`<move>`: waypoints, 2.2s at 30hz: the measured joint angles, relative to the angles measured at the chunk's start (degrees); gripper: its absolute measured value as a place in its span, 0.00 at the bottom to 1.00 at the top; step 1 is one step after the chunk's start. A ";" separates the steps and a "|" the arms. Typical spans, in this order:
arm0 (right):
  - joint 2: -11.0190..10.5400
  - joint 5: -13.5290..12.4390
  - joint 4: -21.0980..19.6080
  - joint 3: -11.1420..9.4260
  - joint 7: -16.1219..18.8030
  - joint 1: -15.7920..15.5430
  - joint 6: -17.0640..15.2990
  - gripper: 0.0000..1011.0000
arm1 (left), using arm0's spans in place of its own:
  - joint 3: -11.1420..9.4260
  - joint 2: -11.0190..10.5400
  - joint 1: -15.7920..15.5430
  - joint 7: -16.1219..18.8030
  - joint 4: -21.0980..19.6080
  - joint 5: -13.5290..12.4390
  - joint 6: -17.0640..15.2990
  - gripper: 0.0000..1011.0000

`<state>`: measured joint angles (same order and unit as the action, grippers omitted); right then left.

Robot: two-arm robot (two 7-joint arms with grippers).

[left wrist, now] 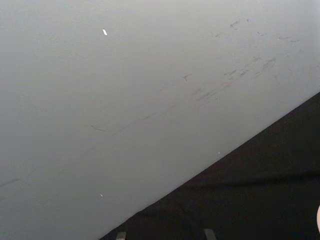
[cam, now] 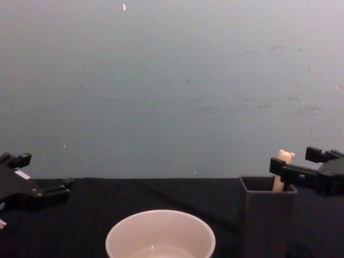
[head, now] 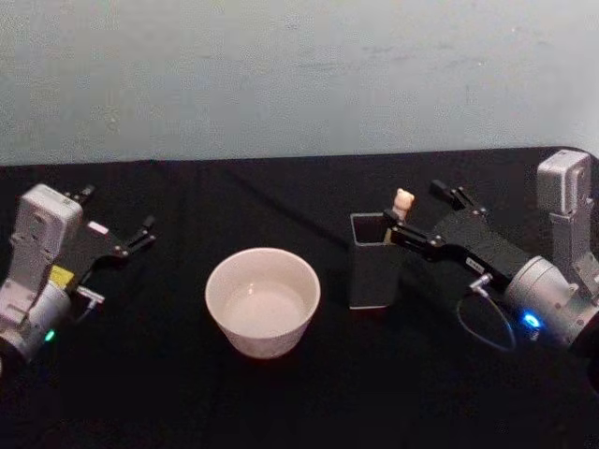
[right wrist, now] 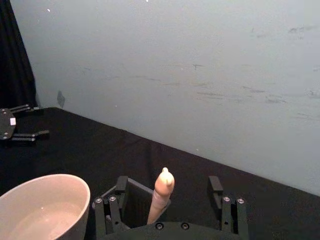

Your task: Pick up the stirring spoon with one hand, stir inside the cup, then place it back in its original position.

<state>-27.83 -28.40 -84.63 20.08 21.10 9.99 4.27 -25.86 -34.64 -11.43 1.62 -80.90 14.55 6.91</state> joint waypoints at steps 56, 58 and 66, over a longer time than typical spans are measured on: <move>3.29 0.24 2.20 -1.89 2.71 1.15 -3.55 0.71 | 0.00 0.00 0.00 0.00 0.00 0.00 0.00 0.99; 3.29 0.24 2.20 -1.89 2.70 1.15 -3.53 0.67 | 0.00 0.00 0.00 0.00 0.00 0.00 0.00 0.99; 3.29 0.24 2.20 -1.90 2.69 1.15 -3.52 0.41 | 0.00 0.00 0.00 0.00 0.01 0.00 0.00 0.99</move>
<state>-24.54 -28.16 -82.43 18.19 23.79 11.14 0.75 -25.86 -34.65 -11.43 1.62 -80.90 14.55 6.91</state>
